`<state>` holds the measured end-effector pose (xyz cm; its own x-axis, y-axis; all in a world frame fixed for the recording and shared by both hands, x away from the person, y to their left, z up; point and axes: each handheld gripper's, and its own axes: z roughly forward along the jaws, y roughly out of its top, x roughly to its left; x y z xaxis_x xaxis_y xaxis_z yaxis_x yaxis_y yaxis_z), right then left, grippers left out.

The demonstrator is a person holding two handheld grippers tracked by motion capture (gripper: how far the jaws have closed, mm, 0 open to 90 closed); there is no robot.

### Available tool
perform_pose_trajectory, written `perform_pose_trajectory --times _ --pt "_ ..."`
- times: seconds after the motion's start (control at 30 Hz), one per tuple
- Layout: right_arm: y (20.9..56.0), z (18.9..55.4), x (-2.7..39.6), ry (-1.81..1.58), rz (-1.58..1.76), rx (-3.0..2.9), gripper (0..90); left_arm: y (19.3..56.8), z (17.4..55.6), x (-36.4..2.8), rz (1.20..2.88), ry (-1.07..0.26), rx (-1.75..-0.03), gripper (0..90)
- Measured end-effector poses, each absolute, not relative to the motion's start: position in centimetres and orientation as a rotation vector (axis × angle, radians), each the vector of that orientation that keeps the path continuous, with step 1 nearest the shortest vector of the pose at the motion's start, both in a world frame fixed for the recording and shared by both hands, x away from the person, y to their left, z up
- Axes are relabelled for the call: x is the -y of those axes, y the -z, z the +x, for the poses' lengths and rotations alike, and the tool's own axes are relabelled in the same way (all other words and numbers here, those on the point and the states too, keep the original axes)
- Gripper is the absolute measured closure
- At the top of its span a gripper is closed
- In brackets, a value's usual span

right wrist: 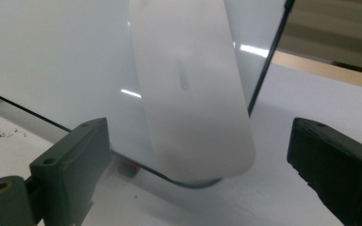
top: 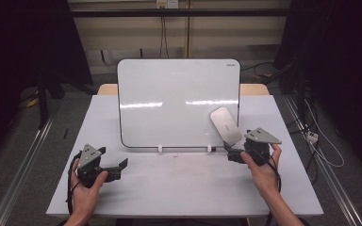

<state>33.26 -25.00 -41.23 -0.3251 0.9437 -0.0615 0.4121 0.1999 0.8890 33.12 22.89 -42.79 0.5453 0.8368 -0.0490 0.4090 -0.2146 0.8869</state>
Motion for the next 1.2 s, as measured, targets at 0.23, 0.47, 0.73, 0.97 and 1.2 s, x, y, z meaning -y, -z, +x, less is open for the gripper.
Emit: perform_pose_trajectory --times 0.23,0.47,0.73,0.97,1.2 --pt "41.8 32.1 25.9 -1.078 1.293 -1.822 7.6 42.8 33.2 -22.9 1.834 -0.564 -1.028 6.2" --pt "42.3 31.2 26.7 -1.048 1.301 -1.82 8.0 42.8 33.2 -22.9 1.835 -0.571 -1.031 6.2" --pt "43.1 30.3 27.8 -1.049 1.337 -1.8 8.2 42.9 33.2 -22.8 1.825 -0.571 -1.046 6.2" --pt "43.3 29.4 28.4 -1.063 1.35 -1.789 8.2 42.9 33.3 -23.1 1.803 -0.57 -1.077 6.2" --pt "43.7 28.4 29.1 -1.061 1.36 -1.78 8.9 42.9 33.2 -23.1 1.8 -0.571 -1.08 6.1"
